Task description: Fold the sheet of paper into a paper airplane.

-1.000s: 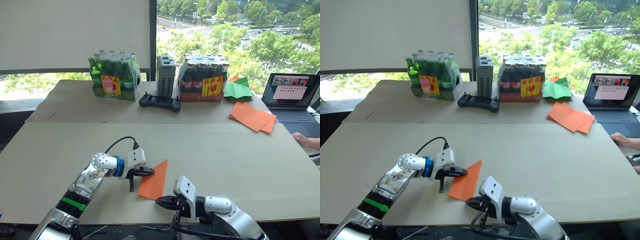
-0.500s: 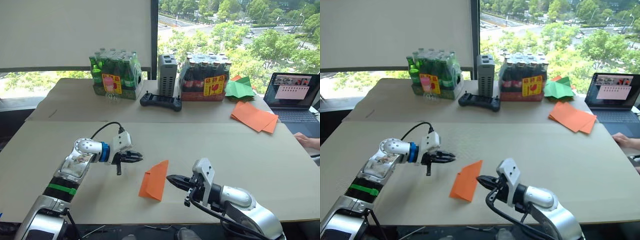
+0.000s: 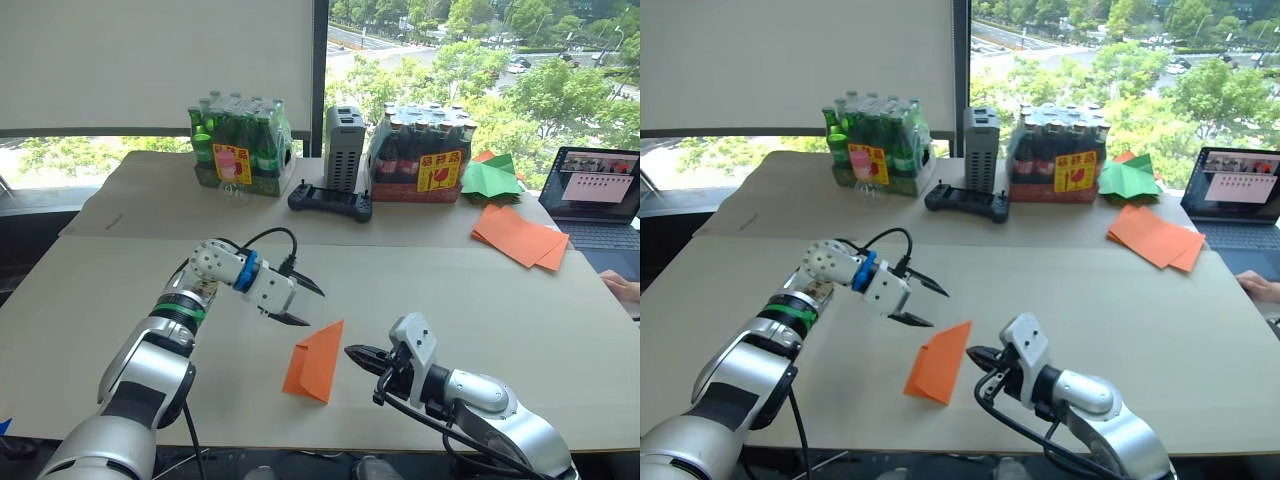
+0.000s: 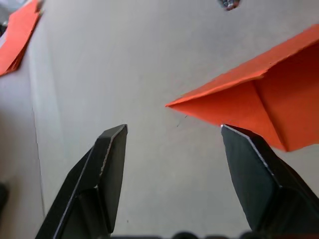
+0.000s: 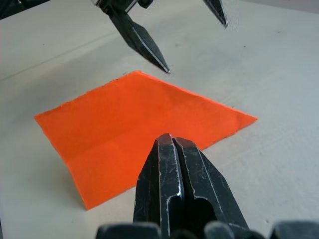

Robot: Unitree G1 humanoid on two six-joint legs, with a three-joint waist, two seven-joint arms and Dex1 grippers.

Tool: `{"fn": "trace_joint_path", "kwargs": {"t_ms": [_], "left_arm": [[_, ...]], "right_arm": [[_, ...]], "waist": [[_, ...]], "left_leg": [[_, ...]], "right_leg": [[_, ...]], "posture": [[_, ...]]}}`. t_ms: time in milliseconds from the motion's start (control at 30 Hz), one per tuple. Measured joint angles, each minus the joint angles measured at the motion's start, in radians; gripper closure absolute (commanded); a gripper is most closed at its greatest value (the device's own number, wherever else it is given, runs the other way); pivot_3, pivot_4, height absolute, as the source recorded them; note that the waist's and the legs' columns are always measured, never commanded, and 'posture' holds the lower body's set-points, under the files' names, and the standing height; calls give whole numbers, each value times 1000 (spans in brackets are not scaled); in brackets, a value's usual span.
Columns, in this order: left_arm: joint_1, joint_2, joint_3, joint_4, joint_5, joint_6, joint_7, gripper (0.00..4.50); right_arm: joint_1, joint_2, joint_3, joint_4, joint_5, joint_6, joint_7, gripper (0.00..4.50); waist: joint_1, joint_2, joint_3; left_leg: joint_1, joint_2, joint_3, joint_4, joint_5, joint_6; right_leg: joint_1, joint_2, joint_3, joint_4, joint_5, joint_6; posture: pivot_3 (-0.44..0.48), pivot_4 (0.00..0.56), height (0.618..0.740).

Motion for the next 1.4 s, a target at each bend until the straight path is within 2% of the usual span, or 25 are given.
{"fn": "trace_joint_path", "kwargs": {"t_ms": [133, 333, 433, 667, 833, 900, 1000, 1100, 1200, 1300, 1400], "left_arm": [[-46, -50, -24, 98, 19, -121, -56, 1344], [-74, -89, -46, 150, 35, -200, -82, 1344], [-74, -87, -64, 164, 36, -212, -83, 2167], [-74, -59, -97, 171, 37, -220, -83, 4479], [-70, -22, -102, 158, 37, -193, -84, 4479], [-50, 11, -88, 130, 34, -104, -83, 4479], [33, 60, -31, 27, 12, 165, -50, 4479], [144, 111, 9, -195, -6, 470, -3, 4479], [307, 174, 46, -543, -42, 839, 62, 4479], [409, 203, 47, -776, -41, 1068, 115, 4479], [443, 220, 44, -887, -37, 1180, 146, 4479]], "right_arm": [[25, 1, -7, -8, -2, 0, -31, 4500], [53, 6, -7, -39, -10, 0, -74, 4500], [63, 6, -7, -43, -14, 0, -84, 4500], [53, 7, -27, -43, -17, 0, -96, 4500], [17, 9, -39, -24, -16, 0, -95, 4500], [0, 16, -64, -13, -15, 0, -99, 4500], [-17, 31, -119, -1, -6, -1, -112, 4500], [-32, 31, -148, 1, 4, -1, -114, 4500], [-54, 8, -150, 2, 4, 0, -103, 4500], [-84, -20, -142, 6, 1, 0, -77, 4500], [-97, -45, -115, 22, -8, -1, -49, 4500]], "waist": [[-1, -1, 0], [-5, -1, 0], [-4, -1, 0], [-4, -1, 0], [-6, -1, 0], [-10, 0, 0], [-16, 0, 0], [-23, 0, 0], [-31, 1, 1], [-29, 1, 1], [-27, 1, 1]], "left_leg": [[0, 0, -1, 1, 0, 0], [0, 0, -1, 1, 0, 0], [0, 0, -1, 1, 0, 0], [0, 0, -1, 1, 0, 0], [1, 0, -1, 1, 0, 0], [1, 0, -1, 1, 0, 0], [2, 1, -2, 1, 0, 0], [1, 1, -3, 1, 0, 0], [2, 1, -3, 1, 0, 0], [2, 1, -3, 1, 0, 0], [3, 1, -3, 1, 0, 0]], "right_leg": [[0, 0, 0, 1, 0, 0], [0, 0, 0, 2, 0, 1], [0, 0, 0, 2, 0, 1], [0, 0, 0, 2, 0, 1], [0, 0, 0, 3, 0, 1], [0, 0, 0, 4, 0, 1], [0, 1, 0, 5, -1, 1], [0, 1, 0, 5, -1, 1], [0, 0, 0, 5, -1, 1], [0, 1, -1, 6, -1, 1], [1, 1, -1, 7, -1, 1]], "posture": [[0, 150, 733], [0, 150, 733], [0, 150, 733], [0, 150, 733], [0, 150, 733], [0, 150, 733], [0, 150, 733], [0, 150, 733], [0, 150, 733], [0, 150, 733], [0, 150, 733]]}}
